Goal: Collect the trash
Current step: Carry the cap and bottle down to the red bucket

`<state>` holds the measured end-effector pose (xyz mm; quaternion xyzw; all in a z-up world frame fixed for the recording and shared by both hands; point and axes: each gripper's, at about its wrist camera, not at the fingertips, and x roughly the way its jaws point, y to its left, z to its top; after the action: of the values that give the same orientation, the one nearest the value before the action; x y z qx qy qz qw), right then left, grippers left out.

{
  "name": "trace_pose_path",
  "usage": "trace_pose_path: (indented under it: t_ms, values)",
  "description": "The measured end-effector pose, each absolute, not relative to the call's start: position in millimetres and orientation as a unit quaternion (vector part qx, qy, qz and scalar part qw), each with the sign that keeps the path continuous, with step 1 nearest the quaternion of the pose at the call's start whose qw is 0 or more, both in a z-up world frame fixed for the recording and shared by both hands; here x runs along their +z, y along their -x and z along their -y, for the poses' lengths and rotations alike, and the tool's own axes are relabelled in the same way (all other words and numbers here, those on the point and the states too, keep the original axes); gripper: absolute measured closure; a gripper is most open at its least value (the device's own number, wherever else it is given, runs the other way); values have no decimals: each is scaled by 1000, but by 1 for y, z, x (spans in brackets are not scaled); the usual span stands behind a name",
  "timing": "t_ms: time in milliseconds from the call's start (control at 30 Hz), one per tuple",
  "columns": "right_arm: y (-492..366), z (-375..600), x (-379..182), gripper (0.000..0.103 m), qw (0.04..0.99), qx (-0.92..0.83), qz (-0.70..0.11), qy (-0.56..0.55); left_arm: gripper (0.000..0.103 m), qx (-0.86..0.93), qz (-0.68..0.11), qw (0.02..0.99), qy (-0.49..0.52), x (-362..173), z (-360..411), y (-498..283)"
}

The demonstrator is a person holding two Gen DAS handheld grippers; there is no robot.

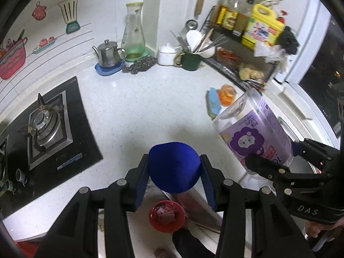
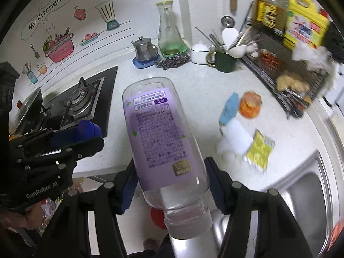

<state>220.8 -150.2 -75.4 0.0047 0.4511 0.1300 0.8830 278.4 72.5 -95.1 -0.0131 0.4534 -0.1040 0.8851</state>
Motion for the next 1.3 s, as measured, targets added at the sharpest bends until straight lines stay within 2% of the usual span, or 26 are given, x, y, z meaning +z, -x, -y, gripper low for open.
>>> trace_pose_path:
  t_ms: [367, 733, 1000, 1300]
  values:
    - [-138, 116, -88, 45, 888, 108, -446, -37, 60, -116, -457, 882, 1, -99, -98, -189]
    - [-93, 79, -121, 45, 878, 102, -466, -46, 60, -98, -501, 860, 0, -148, -137, -142]
    - [-100, 65, -179, 45, 855, 81, -509, -49, 60, -93, -549, 831, 8, -220, -151, -146]
    - [-117, 62, -288, 46, 824, 51, -562, -52, 60, -108, -604, 790, 10, -348, -157, -162]
